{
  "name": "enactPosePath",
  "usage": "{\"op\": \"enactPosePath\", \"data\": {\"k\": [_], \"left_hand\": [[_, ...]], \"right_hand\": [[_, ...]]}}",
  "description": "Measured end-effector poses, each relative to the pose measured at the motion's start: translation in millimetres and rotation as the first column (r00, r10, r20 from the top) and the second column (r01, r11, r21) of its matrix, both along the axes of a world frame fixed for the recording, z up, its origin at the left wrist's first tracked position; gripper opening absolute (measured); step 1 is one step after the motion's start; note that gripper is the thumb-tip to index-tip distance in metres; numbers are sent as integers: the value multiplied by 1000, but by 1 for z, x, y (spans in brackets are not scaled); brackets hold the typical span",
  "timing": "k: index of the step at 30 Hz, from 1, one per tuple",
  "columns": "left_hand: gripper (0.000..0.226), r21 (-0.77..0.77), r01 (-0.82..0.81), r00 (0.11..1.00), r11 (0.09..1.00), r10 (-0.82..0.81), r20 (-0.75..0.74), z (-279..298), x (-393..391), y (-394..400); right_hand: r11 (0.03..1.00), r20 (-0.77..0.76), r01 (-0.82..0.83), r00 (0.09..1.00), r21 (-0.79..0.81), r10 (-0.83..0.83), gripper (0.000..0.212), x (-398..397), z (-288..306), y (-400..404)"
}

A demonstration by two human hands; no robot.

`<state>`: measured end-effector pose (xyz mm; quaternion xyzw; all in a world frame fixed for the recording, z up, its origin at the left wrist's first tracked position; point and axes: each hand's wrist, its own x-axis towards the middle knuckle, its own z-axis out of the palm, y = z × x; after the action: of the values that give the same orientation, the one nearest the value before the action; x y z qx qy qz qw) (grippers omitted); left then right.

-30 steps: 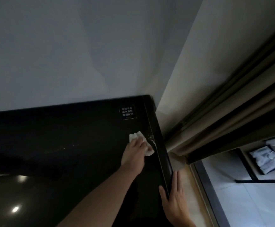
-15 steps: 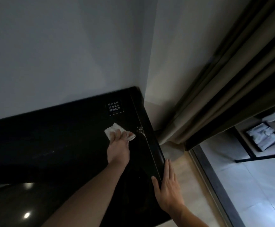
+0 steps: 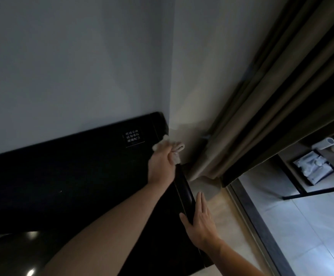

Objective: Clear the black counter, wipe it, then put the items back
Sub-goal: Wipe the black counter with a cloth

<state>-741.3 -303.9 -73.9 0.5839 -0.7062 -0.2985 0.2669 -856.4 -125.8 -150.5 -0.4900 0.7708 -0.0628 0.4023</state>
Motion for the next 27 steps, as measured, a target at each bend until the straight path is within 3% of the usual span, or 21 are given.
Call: {"op": "enactPosePath", "data": {"k": [2,4,6,8,15,21,23,27], "left_hand": [[38,86,-12,998,996,7,61,-14,43,-3],[38,170,-29,976,985,-8,216,-33,80,3],[42,200,-23,921,979,-57,384,-51,99,15],[45,190,-23,904,982,-61,423,-67,97,24],[42,176,-50,966,983,3,257,-75,28,14],[31,487,-44,981,872,129,-144,-23,-40,-5],[28,429,12,978,903,78,-192,-6,-40,-9],[30,107,43,996,993,-34,-85,2,-3,-11]], "right_hand": [[1000,26,-9,1000,9,8,107,6,2,-4],[999,33,27,999,18,-28,108,14,3,-6],[998,13,60,998,37,-60,109,17,1,-7],[997,14,57,998,50,-57,111,16,-3,-8],[999,-33,29,999,14,-28,111,15,-14,-6],[997,-3,36,999,71,-36,109,16,-10,-9],[994,6,45,999,98,-46,109,16,-6,-11],[994,5,63,998,92,-63,110,18,-1,-10]]}}
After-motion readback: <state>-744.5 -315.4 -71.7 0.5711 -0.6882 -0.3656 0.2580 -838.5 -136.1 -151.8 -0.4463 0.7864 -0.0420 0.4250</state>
